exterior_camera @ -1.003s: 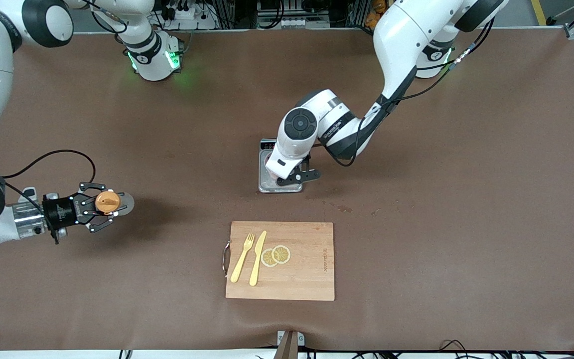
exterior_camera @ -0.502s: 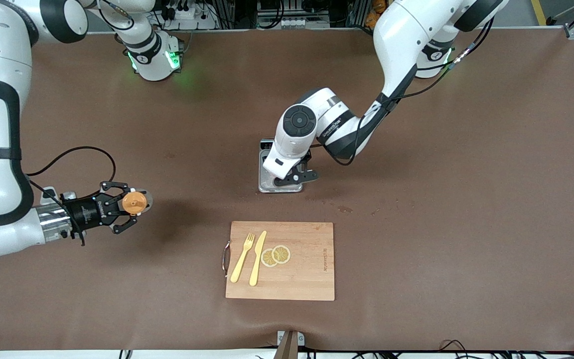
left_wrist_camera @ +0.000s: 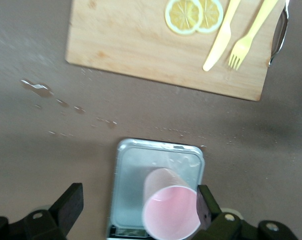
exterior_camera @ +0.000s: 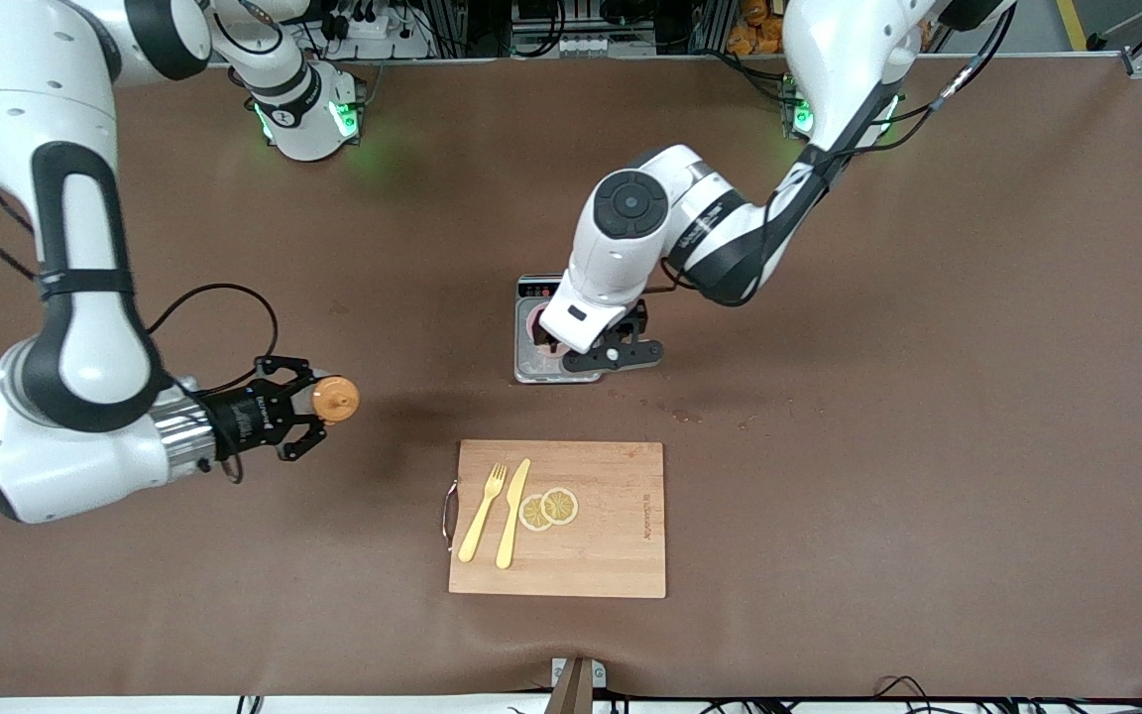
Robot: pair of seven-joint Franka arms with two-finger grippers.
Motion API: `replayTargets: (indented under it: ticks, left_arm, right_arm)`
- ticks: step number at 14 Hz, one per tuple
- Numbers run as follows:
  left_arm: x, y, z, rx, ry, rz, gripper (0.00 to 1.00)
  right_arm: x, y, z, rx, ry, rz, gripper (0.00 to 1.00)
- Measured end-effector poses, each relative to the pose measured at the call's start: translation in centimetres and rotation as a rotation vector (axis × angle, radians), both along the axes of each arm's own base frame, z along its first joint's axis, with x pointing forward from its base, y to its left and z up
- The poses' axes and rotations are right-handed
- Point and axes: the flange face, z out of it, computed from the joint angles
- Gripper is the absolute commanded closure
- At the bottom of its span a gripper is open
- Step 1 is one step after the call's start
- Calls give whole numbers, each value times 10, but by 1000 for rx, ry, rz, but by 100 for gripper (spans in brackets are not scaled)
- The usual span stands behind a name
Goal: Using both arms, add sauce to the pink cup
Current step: 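Release the pink cup on the tray while the right gripper lifts the bottle, then retract the left gripper while the right gripper brings the bottle over the cup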
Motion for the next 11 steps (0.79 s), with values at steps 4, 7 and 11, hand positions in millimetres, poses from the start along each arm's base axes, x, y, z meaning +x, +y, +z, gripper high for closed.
replayTargets:
  ticks: [4, 7, 11]
  left_arm:
    - [27, 61, 43, 61, 8, -85, 0]
    - [47, 127, 63, 110, 88, -193, 0]
    - [77, 226, 97, 118, 113, -237, 0]
  right_arm:
    - [-4, 26, 0, -92, 2, 22, 68]
    - [-16, 71, -1, -231, -4, 68, 68]
    - [-33, 122, -1, -349, -15, 104, 68]
